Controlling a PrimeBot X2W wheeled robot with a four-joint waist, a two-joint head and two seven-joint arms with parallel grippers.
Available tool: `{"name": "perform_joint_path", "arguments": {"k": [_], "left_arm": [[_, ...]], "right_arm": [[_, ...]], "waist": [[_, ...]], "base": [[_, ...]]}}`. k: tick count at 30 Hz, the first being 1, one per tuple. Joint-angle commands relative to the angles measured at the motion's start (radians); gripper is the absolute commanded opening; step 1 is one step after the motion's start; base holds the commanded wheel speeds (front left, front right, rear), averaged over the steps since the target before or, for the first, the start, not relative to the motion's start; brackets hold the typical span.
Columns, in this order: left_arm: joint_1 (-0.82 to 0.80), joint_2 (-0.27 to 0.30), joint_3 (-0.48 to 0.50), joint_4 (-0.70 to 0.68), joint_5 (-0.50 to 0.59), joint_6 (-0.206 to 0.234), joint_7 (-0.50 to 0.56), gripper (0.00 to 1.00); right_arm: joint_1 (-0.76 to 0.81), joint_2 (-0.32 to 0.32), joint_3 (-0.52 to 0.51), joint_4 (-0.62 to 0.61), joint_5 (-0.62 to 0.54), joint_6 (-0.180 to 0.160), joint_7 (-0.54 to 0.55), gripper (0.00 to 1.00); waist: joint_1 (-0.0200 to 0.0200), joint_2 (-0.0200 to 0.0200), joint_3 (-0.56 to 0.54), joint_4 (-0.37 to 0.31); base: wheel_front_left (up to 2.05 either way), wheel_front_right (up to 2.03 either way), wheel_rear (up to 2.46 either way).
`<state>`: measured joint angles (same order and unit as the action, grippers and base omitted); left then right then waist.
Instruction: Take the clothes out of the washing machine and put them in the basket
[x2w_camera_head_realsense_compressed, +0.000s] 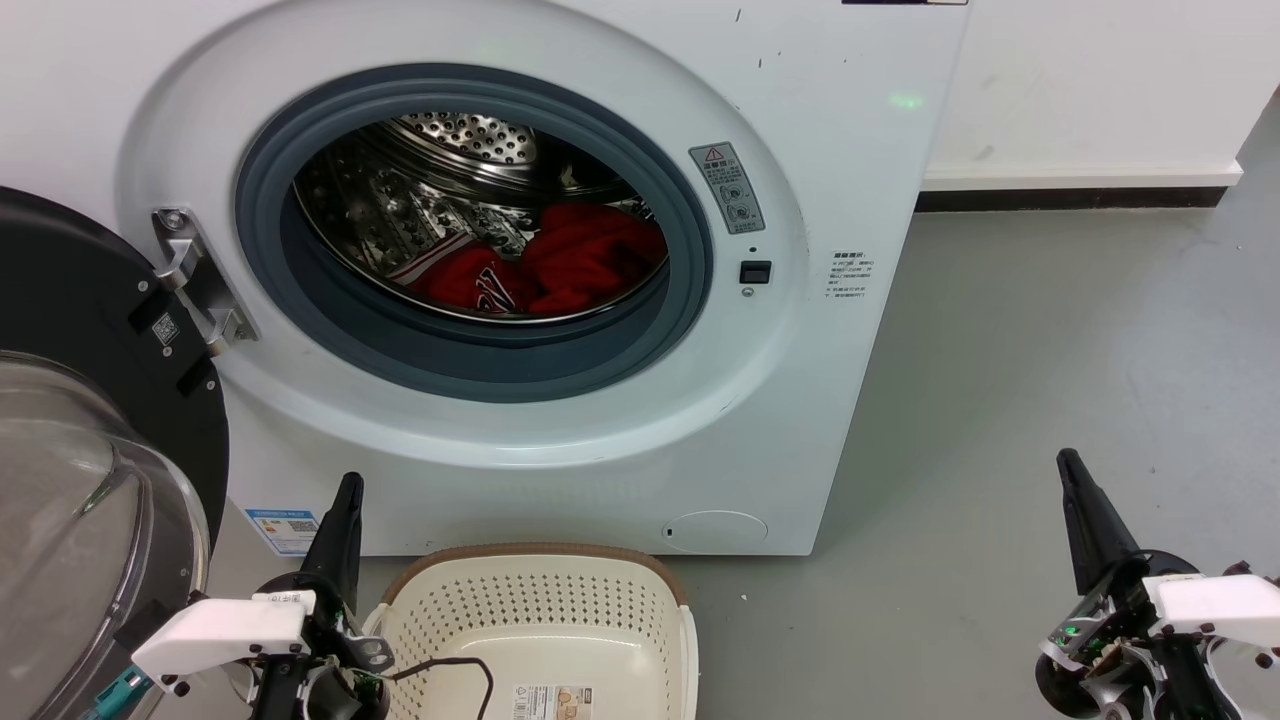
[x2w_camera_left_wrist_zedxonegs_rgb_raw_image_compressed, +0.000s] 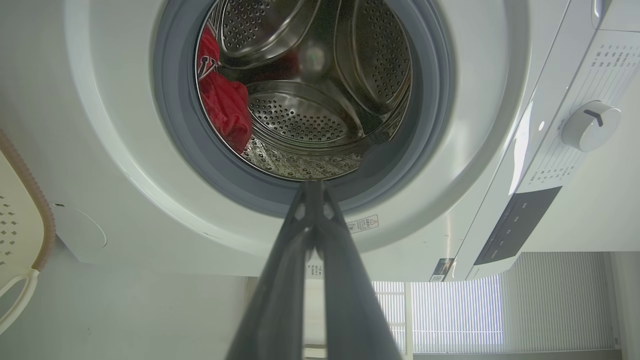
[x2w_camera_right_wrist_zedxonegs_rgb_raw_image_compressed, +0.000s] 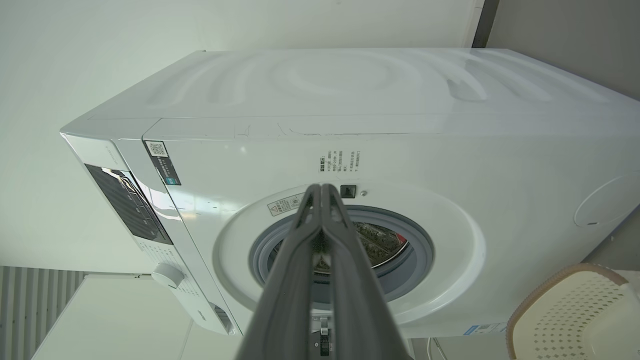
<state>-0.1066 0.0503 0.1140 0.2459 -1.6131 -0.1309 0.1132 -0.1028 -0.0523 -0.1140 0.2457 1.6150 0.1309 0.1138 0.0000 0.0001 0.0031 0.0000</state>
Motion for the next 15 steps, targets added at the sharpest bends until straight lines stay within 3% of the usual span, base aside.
{"name": "perform_joint_path", "arguments": {"k": [1, 15], "left_arm": [[-0.006, -0.002, 0.002, 0.000, 0.000, -0.002, 0.004, 0.00], [-0.006, -0.002, 0.002, 0.000, 0.000, -0.002, 0.004, 0.00]], "right_arm": [[-0.013, 0.003, 0.000, 0.001, -0.005, 0.000, 0.001, 0.00], [-0.013, 0.003, 0.000, 0.001, -0.005, 0.000, 0.001, 0.00]], "waist": [[0.0000, -0.0001, 0.000, 0.000], [0.0000, -0.0001, 0.000, 0.000]], "base": [[0.00, 0.00, 0.00], [0.00, 0.00, 0.00]]}}
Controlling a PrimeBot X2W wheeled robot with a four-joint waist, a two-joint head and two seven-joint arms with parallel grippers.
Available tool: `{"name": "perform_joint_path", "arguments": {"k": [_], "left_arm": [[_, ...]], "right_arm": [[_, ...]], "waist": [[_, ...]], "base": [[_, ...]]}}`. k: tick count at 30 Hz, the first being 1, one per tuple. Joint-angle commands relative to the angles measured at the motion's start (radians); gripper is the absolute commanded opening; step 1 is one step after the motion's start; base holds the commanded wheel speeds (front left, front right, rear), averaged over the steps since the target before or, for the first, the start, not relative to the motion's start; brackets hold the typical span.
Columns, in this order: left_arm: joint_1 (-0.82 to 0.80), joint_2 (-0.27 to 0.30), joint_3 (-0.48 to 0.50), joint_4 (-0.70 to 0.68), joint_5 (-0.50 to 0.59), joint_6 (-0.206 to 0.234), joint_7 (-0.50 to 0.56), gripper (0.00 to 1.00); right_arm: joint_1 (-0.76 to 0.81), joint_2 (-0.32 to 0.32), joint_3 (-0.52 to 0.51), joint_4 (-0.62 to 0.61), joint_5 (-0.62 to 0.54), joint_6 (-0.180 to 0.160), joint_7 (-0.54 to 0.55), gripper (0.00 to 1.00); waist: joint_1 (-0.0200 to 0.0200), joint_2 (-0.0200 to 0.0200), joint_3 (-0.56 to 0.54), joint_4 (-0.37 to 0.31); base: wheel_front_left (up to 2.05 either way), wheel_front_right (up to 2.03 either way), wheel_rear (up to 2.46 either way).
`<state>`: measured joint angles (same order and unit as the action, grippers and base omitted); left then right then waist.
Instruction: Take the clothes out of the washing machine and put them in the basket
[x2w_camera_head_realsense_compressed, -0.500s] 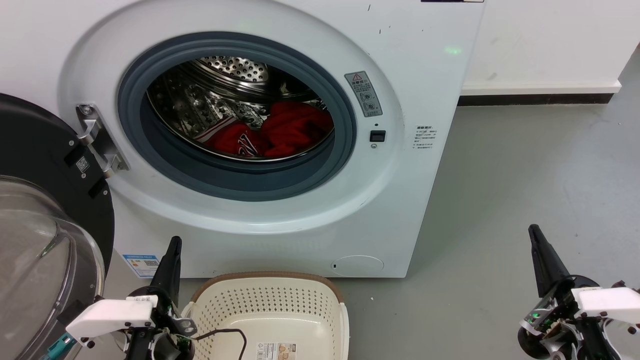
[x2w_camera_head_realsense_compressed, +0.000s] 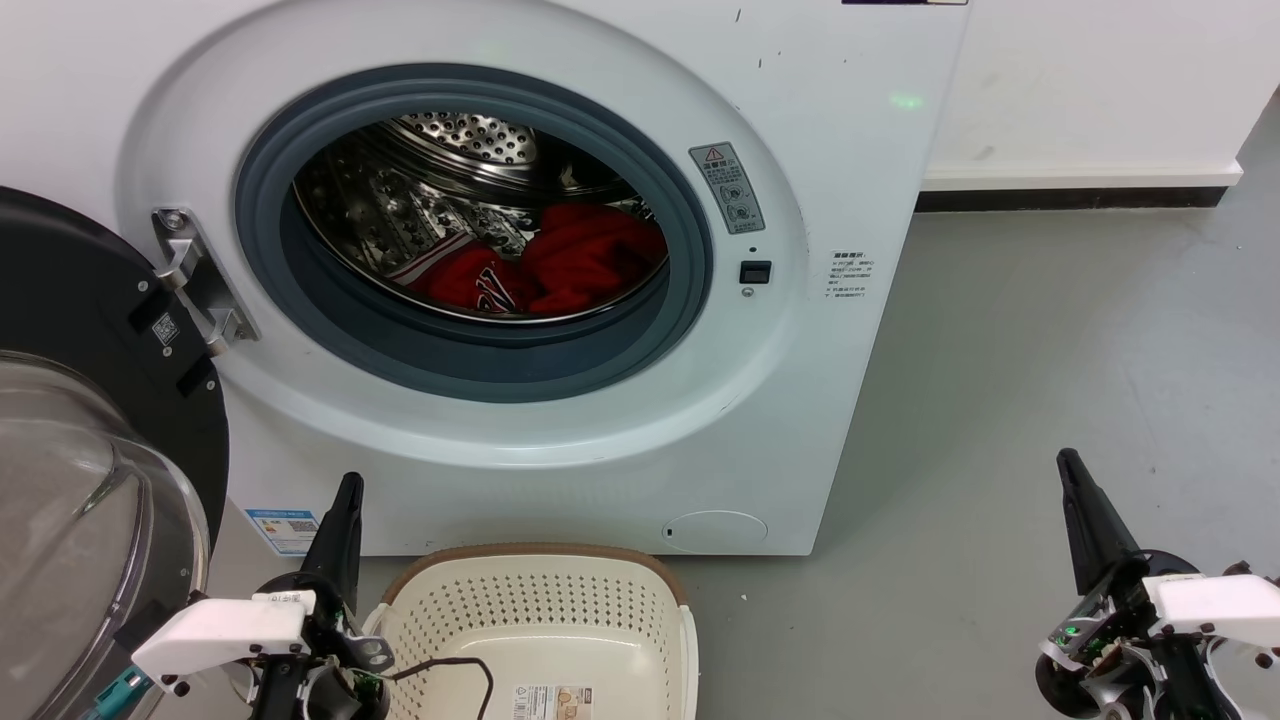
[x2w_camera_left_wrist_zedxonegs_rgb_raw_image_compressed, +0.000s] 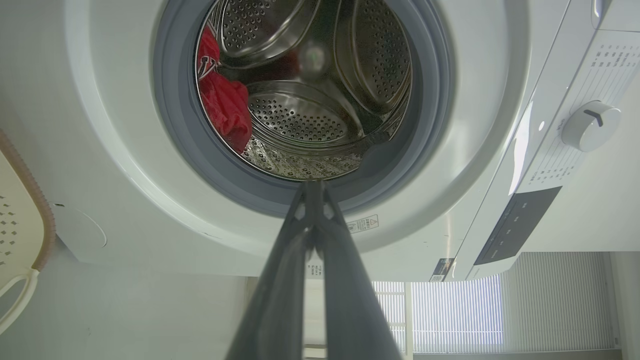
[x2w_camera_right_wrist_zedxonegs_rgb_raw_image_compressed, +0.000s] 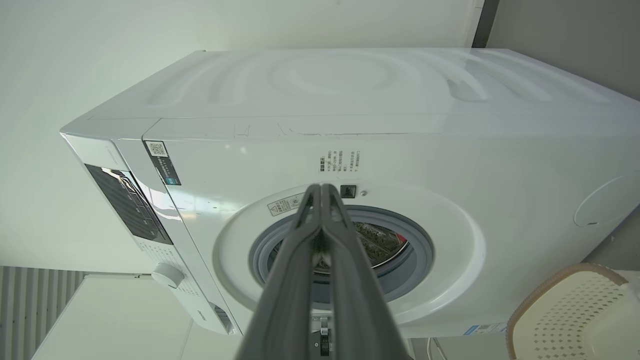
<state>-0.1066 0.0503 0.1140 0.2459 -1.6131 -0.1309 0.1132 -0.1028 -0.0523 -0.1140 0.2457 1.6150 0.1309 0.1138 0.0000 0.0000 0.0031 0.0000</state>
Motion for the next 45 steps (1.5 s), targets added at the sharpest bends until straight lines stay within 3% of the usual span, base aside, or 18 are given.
{"name": "perform_joint_path", "arguments": {"k": [1, 10, 11, 22, 29, 45], "left_arm": [[-0.006, -0.002, 0.002, 0.000, 0.000, -0.002, 0.004, 0.00], [-0.006, -0.002, 0.002, 0.000, 0.000, -0.002, 0.004, 0.00], [0.000, 0.000, 0.000, 0.000, 0.000, 0.000, 0.000, 1.00], [0.007, -0.001, -0.052, 0.006, 0.025, 0.000, -0.042, 1.00], [0.003, -0.001, -0.056, -0.025, 0.147, 0.000, -0.075, 1.00], [-0.001, -0.001, -0.094, -0.089, 0.565, 0.010, -0.142, 1.00]], "right_arm": [[-0.013, 0.003, 0.000, 0.001, -0.005, 0.000, 0.001, 0.00], [-0.013, 0.003, 0.000, 0.001, -0.005, 0.000, 0.001, 0.00], [0.000, 0.000, 0.000, 0.000, 0.000, 0.000, 0.000, 1.00], [0.021, 0.001, 0.037, -0.007, -0.026, 0.000, -0.042, 1.00], [0.027, 0.001, 0.055, -0.040, -0.107, 0.000, -0.075, 1.00], [0.055, 0.001, 0.077, -0.119, -0.571, 0.000, -0.142, 1.00]], "waist": [[0.0000, 0.0000, 0.000, 0.000], [0.0000, 0.0000, 0.000, 0.000], [0.0000, 0.0000, 0.000, 0.000], [0.0000, 0.0000, 0.000, 0.000], [0.0000, 0.0000, 0.000, 0.001], [0.0000, 0.0000, -0.002, 0.005]], "base": [[0.00, 0.00, 0.00], [0.00, 0.00, 0.00], [0.00, 0.00, 0.00], [0.00, 0.00, 0.00], [0.00, 0.00, 0.00], [0.00, 0.00, 0.00]]}}
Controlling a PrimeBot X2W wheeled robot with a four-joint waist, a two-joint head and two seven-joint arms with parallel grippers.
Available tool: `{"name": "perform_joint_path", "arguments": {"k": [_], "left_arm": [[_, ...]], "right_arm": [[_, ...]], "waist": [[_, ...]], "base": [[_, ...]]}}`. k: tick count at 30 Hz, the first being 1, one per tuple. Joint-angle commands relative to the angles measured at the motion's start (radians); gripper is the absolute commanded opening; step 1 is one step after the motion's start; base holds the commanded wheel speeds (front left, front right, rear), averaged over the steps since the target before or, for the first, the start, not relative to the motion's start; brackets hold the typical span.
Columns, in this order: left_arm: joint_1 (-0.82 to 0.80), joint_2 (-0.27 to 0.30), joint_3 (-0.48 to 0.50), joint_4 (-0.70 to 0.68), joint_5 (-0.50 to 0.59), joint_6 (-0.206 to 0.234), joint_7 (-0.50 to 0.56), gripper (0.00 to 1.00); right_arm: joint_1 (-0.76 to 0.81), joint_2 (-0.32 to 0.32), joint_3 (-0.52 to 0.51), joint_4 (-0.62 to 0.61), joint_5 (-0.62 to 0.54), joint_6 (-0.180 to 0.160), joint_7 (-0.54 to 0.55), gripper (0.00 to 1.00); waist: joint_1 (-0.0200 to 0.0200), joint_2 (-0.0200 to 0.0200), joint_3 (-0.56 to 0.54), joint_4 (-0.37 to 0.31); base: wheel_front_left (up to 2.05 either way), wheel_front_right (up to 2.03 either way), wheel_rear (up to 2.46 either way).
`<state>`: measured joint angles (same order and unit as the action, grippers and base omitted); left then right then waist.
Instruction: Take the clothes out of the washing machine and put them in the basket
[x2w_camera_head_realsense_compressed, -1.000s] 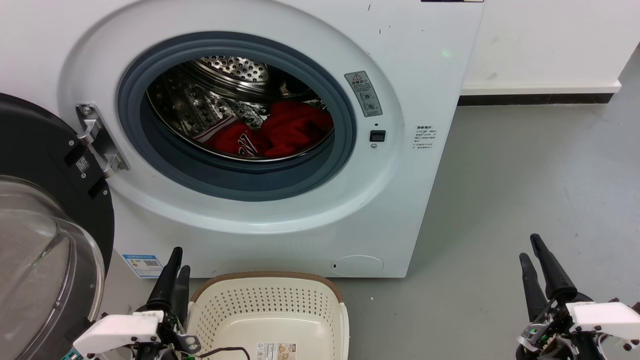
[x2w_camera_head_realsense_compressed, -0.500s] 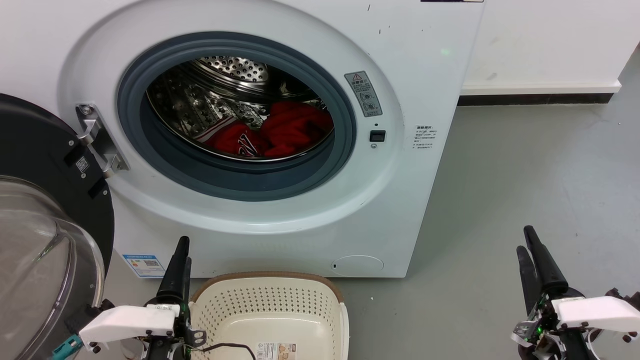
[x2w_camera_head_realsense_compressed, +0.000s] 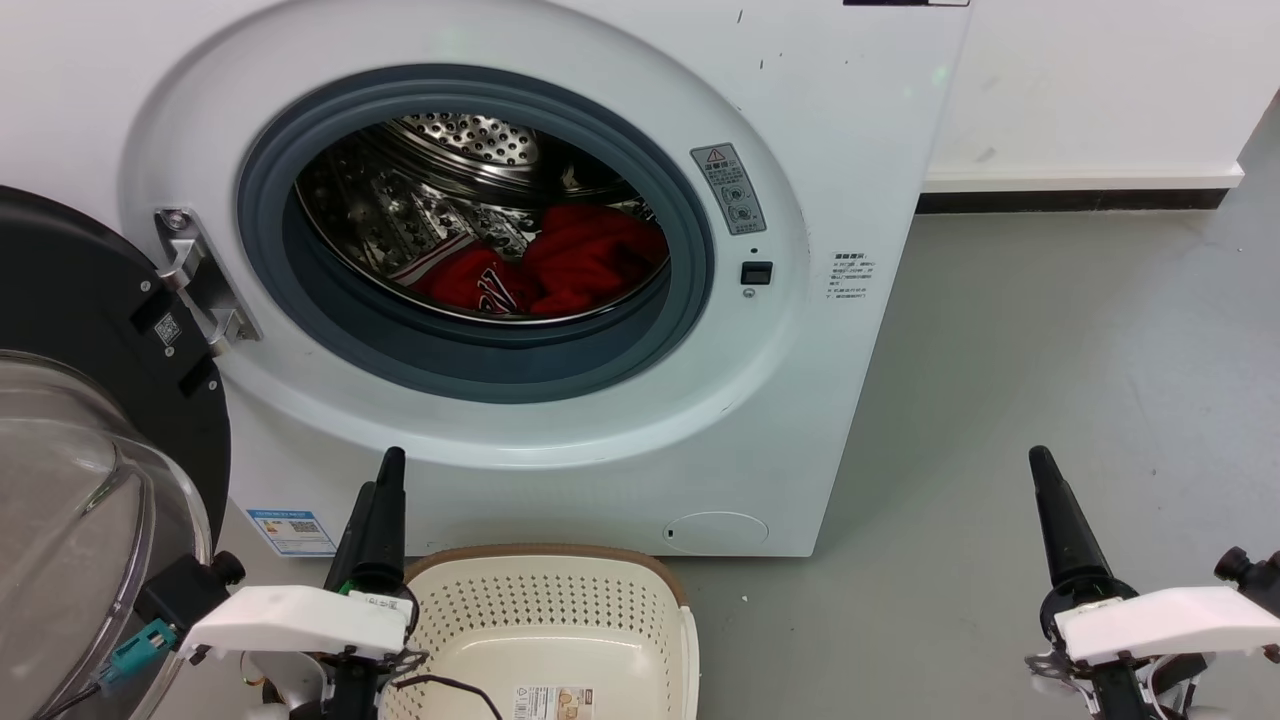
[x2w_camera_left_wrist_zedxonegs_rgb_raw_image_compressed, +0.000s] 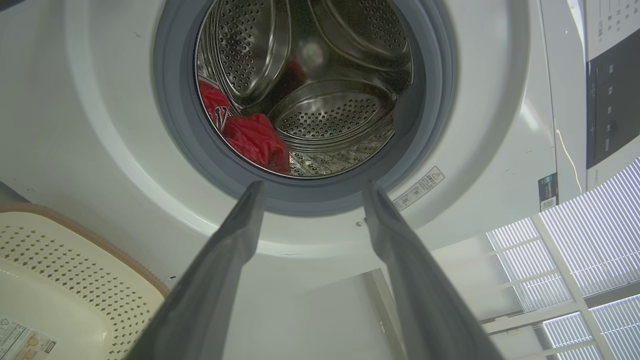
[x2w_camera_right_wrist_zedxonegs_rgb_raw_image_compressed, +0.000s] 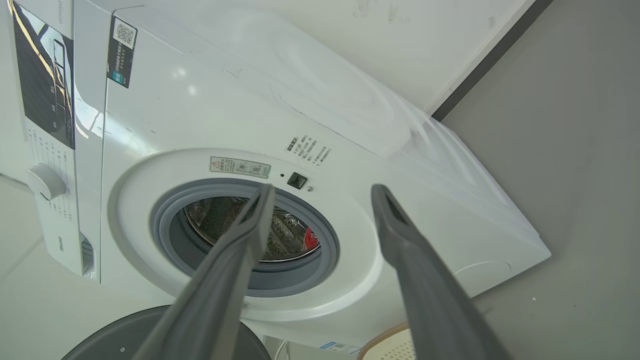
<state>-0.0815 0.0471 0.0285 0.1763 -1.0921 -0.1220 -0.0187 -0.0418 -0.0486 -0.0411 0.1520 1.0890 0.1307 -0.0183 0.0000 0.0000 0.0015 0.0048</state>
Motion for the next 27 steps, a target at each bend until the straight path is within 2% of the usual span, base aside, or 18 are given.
{"name": "perform_joint_path", "arguments": {"k": [1, 15, 27], "left_arm": [[-0.026, 0.003, -0.013, -0.020, 0.067, 0.001, -0.014, 1.00], [-0.025, 0.016, -0.060, -0.021, 0.323, 0.029, -0.063, 1.00], [-0.032, 0.030, -0.091, -0.015, 0.469, 0.055, -0.097, 1.00]], "right_arm": [[-0.004, -0.003, 0.006, -0.027, -0.068, 0.000, -0.014, 1.00], [0.020, -0.003, 0.014, -0.044, -0.325, 0.000, -0.049, 1.00], [0.034, -0.003, 0.023, -0.061, -0.475, 0.000, -0.054, 1.00]], "waist": [[0.0000, 0.0000, -0.001, 0.001], [0.0000, 0.0000, -0.005, 0.002], [0.0000, 0.0000, -0.007, 0.005]], "base": [[0.00, 0.00, 0.00], [0.00, 0.00, 0.00], [0.00, 0.00, 0.00]]}}
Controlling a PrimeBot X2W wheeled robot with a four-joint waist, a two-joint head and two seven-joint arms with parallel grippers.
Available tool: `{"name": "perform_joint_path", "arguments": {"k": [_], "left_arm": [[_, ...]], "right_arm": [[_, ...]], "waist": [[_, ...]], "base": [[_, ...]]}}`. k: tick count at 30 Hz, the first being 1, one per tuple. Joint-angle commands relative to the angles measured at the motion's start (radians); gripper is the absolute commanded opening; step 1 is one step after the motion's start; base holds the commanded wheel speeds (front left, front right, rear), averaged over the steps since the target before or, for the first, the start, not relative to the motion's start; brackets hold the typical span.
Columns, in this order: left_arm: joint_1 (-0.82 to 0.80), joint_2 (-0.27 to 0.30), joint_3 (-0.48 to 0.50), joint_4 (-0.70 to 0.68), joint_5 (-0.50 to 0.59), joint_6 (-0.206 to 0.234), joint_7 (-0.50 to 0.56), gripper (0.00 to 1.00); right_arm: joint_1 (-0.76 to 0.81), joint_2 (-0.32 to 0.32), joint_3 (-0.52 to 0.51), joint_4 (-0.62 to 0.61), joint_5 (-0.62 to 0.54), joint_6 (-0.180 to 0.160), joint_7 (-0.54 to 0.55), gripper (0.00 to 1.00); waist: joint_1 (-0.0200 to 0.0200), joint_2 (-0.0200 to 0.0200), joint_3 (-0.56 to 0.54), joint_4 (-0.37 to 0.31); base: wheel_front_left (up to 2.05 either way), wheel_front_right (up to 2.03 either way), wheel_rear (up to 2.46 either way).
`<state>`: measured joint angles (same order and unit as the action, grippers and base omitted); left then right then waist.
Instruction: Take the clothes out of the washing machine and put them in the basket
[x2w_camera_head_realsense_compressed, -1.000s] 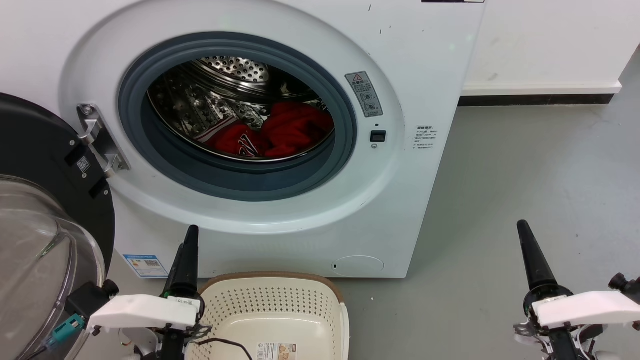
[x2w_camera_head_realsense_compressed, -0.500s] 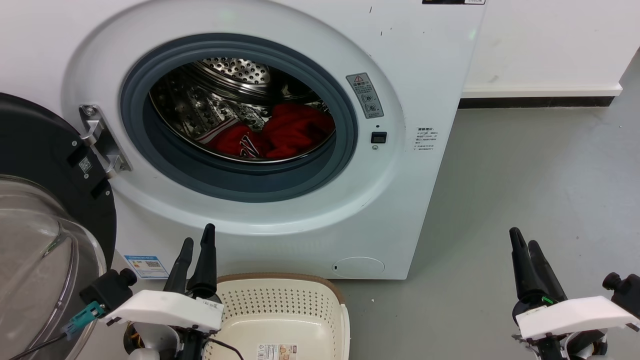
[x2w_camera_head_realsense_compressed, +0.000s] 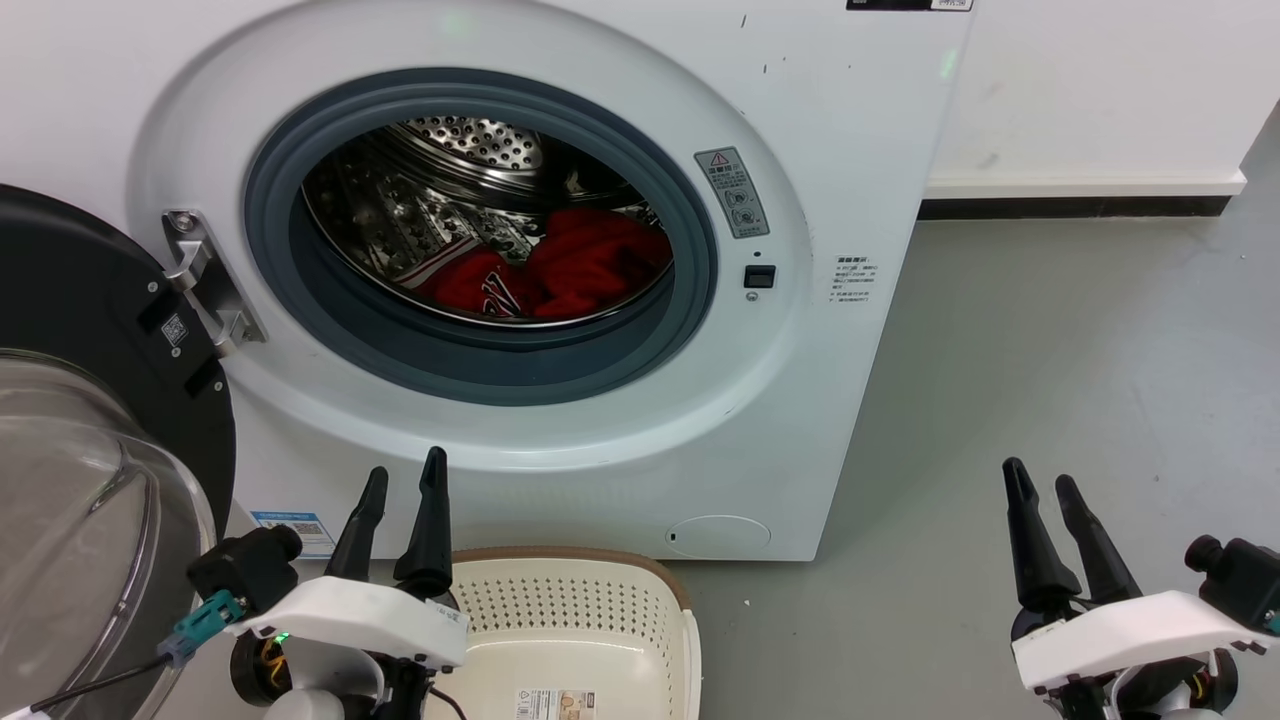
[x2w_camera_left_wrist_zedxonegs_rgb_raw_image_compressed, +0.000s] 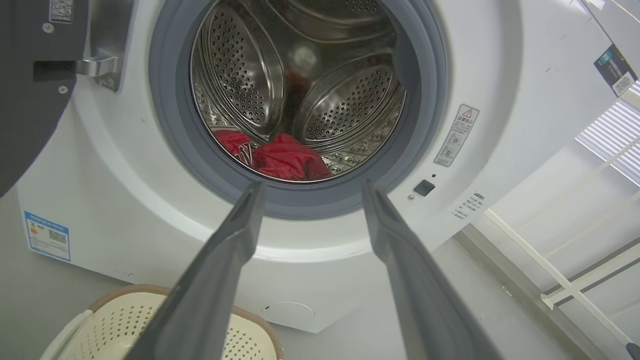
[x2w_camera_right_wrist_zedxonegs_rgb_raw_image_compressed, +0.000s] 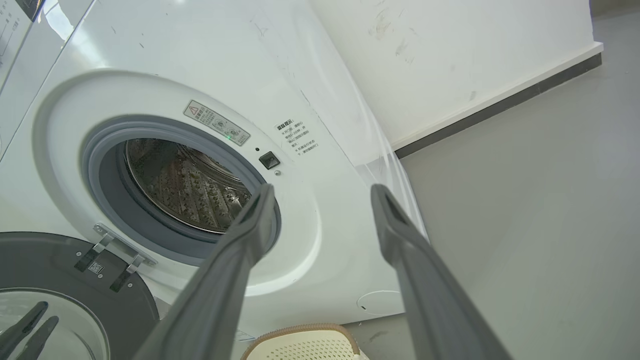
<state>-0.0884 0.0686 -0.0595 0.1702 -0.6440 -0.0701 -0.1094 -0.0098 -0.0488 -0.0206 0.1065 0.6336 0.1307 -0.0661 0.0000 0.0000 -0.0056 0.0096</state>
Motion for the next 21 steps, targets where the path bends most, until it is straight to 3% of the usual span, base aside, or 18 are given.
{"name": "perform_joint_path", "arguments": {"k": [1, 21], "left_arm": [[-0.026, 0.009, -0.006, -0.009, 0.033, 0.005, -0.010, 1.00], [-0.023, 0.024, -0.033, 0.001, 0.233, 0.043, -0.063, 1.00]], "right_arm": [[0.003, -0.003, 0.003, -0.016, -0.033, 0.000, -0.006, 1.00], [0.025, -0.003, 0.006, -0.044, -0.260, 0.000, -0.009, 1.00]], "waist": [[0.0000, 0.0000, -0.001, 0.001], [0.0000, 0.0000, -0.005, 0.003]], "base": [[0.00, 0.00, 0.00], [0.00, 0.00, 0.00]]}}
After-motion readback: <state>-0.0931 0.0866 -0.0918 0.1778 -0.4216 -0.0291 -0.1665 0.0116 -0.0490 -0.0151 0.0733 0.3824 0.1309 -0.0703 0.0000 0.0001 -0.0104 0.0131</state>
